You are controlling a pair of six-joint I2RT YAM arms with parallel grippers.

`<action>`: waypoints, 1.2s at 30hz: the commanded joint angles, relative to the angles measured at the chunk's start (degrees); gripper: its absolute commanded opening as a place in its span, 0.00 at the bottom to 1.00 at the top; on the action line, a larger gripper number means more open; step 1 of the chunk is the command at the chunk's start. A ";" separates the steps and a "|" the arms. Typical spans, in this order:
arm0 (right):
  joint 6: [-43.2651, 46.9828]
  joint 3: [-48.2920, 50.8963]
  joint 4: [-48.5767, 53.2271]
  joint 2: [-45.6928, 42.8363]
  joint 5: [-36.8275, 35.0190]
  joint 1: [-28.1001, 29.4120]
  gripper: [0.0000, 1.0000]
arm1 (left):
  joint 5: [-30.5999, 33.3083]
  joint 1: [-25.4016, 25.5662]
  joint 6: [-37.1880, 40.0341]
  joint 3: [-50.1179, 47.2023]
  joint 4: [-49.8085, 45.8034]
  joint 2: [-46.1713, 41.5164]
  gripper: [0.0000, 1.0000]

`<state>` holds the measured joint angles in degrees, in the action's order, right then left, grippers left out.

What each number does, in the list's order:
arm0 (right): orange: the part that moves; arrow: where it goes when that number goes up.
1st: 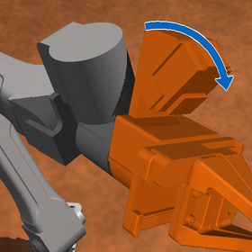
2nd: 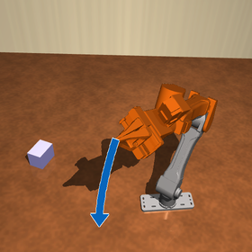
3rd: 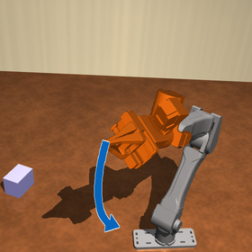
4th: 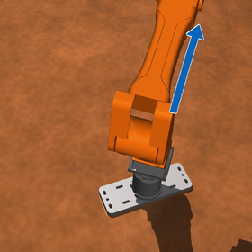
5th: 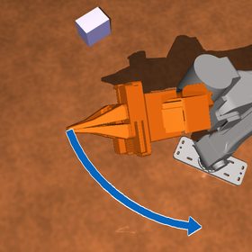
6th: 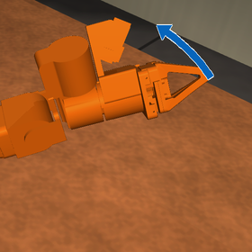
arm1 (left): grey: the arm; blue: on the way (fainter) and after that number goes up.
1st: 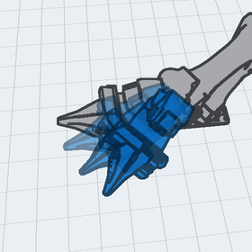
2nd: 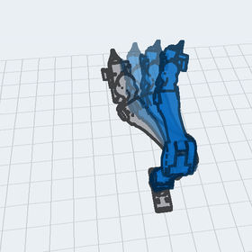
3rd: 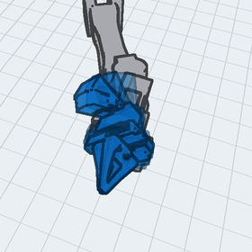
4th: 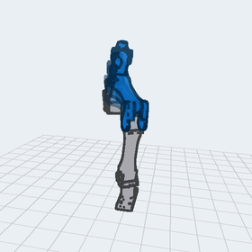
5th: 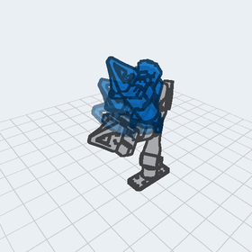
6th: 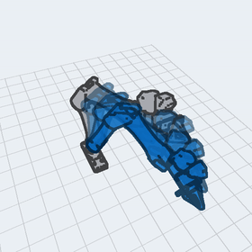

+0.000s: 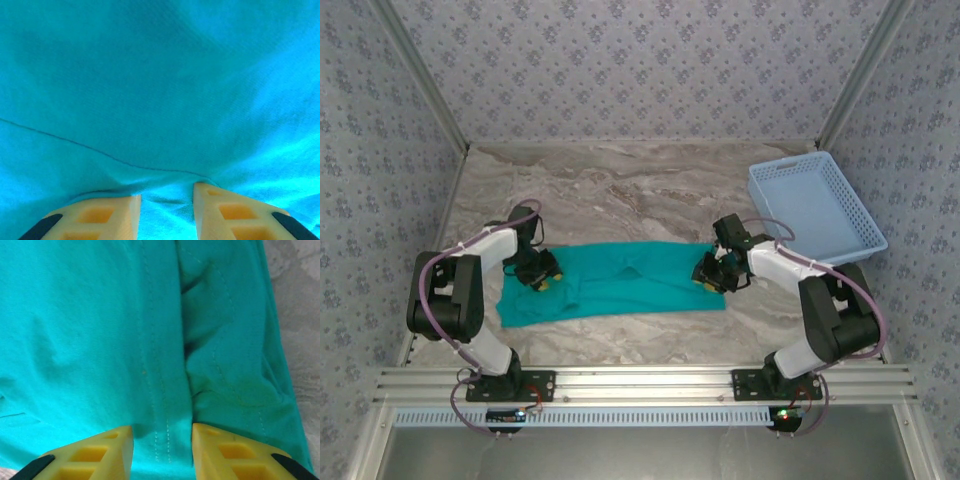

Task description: Fold the inside-out t-shirt

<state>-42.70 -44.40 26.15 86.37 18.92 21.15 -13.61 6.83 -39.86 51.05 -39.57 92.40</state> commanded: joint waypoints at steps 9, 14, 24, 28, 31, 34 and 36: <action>0.88 3.29 -1.13 -1.99 2.82 -1.40 0.41 | 1.13 -1.02 1.58 -1.84 0.35 0.18 0.34; 1.08 3.10 -5.37 -1.18 3.99 0.23 0.33 | 0.43 -1.03 1.47 -2.51 0.37 0.75 0.35; 5.74 2.75 -4.47 -2.38 4.45 -1.78 0.00 | 0.26 -1.03 2.12 -3.30 0.37 0.97 0.35; 8.56 0.25 -1.30 -4.40 3.39 -5.28 0.00 | 0.33 -1.03 2.16 -3.51 2.12 0.94 0.35; 10.68 -2.92 0.96 -5.26 3.19 -8.68 0.00 | 0.52 -1.12 2.24 -3.42 2.31 1.15 0.35; 12.67 -6.66 2.30 -5.01 3.61 -11.49 0.00 | 0.17 -1.21 2.37 -3.52 2.39 1.64 0.34; 13.91 -9.39 3.48 -3.88 4.09 -12.68 0.00 | 0.05 -1.16 2.11 -4.25 2.92 1.80 0.35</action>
<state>-32.32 -49.91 26.00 82.59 22.57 9.89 -15.00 5.98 -38.74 49.84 -38.26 92.25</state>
